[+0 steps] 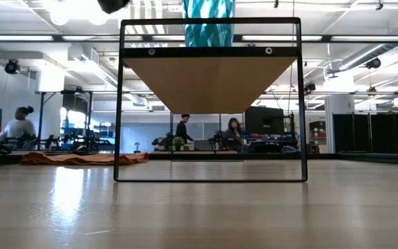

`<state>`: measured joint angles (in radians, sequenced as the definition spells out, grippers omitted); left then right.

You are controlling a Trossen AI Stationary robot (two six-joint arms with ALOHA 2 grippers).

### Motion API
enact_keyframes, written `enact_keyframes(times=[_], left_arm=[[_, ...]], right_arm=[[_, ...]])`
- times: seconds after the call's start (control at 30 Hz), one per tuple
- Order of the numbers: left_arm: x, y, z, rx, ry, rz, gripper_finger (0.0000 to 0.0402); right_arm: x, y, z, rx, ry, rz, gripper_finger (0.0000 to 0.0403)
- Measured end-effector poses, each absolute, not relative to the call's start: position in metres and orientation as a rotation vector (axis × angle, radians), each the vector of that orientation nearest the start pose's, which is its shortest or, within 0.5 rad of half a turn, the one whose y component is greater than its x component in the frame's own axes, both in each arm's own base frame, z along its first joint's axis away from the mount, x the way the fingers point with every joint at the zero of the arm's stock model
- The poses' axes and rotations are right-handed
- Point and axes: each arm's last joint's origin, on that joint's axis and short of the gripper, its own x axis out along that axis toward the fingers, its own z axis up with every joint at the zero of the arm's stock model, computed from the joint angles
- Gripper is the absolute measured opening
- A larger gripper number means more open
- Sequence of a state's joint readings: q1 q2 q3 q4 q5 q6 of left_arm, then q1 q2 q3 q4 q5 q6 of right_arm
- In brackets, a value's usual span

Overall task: Stack small to large cups/mugs on shelf
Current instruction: Return to Home Position

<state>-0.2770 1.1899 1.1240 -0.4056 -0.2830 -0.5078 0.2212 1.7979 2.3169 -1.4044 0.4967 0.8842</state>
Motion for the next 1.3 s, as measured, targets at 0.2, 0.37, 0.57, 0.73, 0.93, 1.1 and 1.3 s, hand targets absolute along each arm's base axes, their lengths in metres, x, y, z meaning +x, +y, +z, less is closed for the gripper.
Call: enact_keyframes(times=[0.2,0.37,0.57,0.73,0.93,1.1,1.3], left_arm=[[0.196,-0.050,0.390,-0.558,0.274,0.014,0.0112],[0.162,-0.040,0.415,-0.772,0.111,-0.032,0.0112],[0.138,-0.040,0.439,-0.607,-0.099,-0.346,0.0112],[0.150,-0.054,0.421,-0.437,-0.295,-0.581,0.0112],[0.155,-0.047,0.367,-0.427,-0.383,-0.574,0.0112],[0.128,-0.019,0.350,-0.367,-0.324,-0.420,0.0112],[0.085,-0.007,0.337,-0.342,-0.326,-0.341,0.0112]], right_arm=[[0.280,0.063,0.498,0.483,0.522,-0.456,0.0123],[0.246,0.053,0.510,0.604,0.504,-0.496,0.0125],[0.233,0.071,0.525,0.369,0.440,-0.300,0.0129],[0.260,0.103,0.521,0.275,0.322,-0.011,0.0129],[0.283,0.102,0.467,0.312,0.385,-0.001,0.0123],[0.229,0.060,0.468,0.327,0.183,0.001,0.0126],[0.188,0.039,0.424,0.281,-0.061,0.155,0.0130]])
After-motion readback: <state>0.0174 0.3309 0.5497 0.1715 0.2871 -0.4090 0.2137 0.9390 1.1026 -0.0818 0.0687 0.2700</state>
